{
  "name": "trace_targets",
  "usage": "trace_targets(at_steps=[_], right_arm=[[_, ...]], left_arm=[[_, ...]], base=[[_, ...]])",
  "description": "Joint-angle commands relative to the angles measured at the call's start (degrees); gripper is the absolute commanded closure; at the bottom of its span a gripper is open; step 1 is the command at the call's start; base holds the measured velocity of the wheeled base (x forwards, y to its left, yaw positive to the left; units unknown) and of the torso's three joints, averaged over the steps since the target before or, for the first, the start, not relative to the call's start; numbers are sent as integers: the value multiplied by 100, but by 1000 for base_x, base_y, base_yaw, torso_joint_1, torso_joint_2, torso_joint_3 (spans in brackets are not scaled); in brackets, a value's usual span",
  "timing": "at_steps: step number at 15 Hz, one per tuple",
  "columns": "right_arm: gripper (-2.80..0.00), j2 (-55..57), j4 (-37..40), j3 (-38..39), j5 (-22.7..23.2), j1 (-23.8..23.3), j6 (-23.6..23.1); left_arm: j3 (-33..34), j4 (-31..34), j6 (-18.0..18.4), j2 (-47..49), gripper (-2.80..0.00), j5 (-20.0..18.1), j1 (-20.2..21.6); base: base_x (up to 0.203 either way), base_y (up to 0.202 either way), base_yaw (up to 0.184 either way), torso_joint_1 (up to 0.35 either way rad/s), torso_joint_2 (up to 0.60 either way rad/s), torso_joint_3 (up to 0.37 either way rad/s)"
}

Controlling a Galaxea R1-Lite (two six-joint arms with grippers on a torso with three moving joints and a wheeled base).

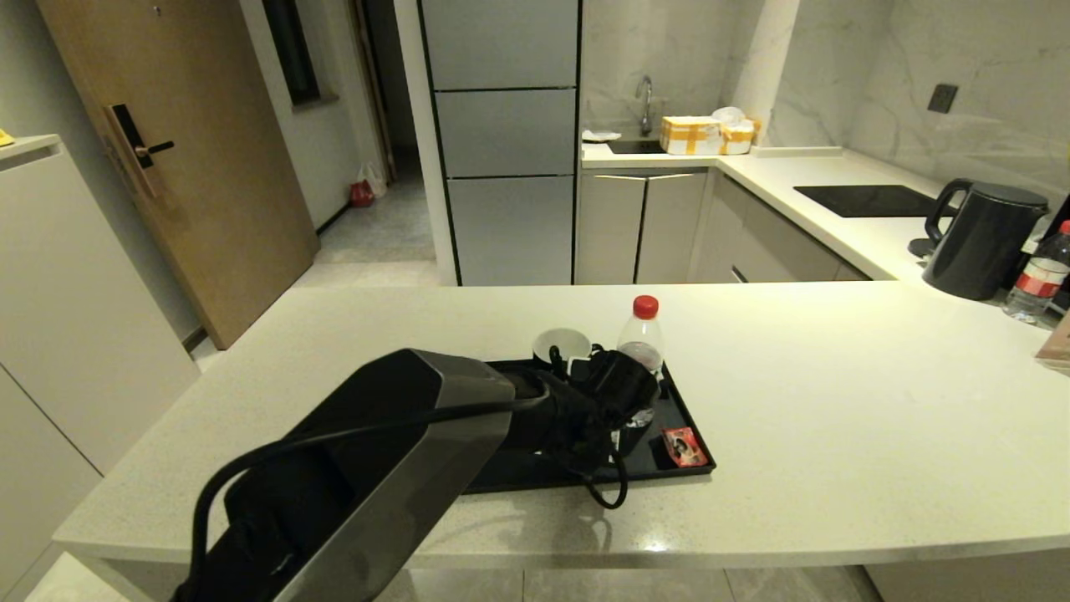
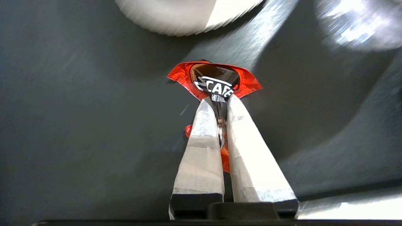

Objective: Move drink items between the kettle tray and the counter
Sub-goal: Pick up the tea bag, then place it on the left

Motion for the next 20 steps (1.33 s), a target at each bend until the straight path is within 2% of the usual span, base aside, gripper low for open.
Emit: trace_targets(at_steps=[1, 5, 9, 13, 14, 17, 18, 20], right_arm=[[0, 7, -8, 229, 2, 0, -6], [0, 7, -8, 229, 2, 0, -6], [0, 7, -8, 229, 2, 0, -6], [0, 7, -8, 229, 2, 0, -6], [0, 7, -8, 229, 2, 0, -6], [0, 7, -8, 229, 2, 0, -6], [0, 7, -8, 229, 2, 0, -6], [0, 7, -8, 229, 2, 0, -6]], left_arm=[[156, 7, -96, -497, 0, 19, -2], [623, 115, -200, -1796, 0, 84, 274], [1831, 278, -495, -2803, 0, 174, 1073], [1864, 292, -533, -2829, 0, 186, 1105], [1981, 234, -600, -2840, 0, 184, 1222], [3338, -7, -822, -2767, 0, 184, 2324], [3593, -90, -900, -2711, 0, 185, 2580], [3711, -129, -942, -2553, 0, 186, 2730]], base=[[0, 0, 0, 0, 0, 0], [0, 0, 0, 0, 0, 0], [0, 0, 0, 0, 0, 0], [0, 0, 0, 0, 0, 0], [0, 0, 0, 0, 0, 0], [0, 0, 0, 0, 0, 0], [0, 0, 0, 0, 0, 0], [0, 0, 0, 0, 0, 0]])
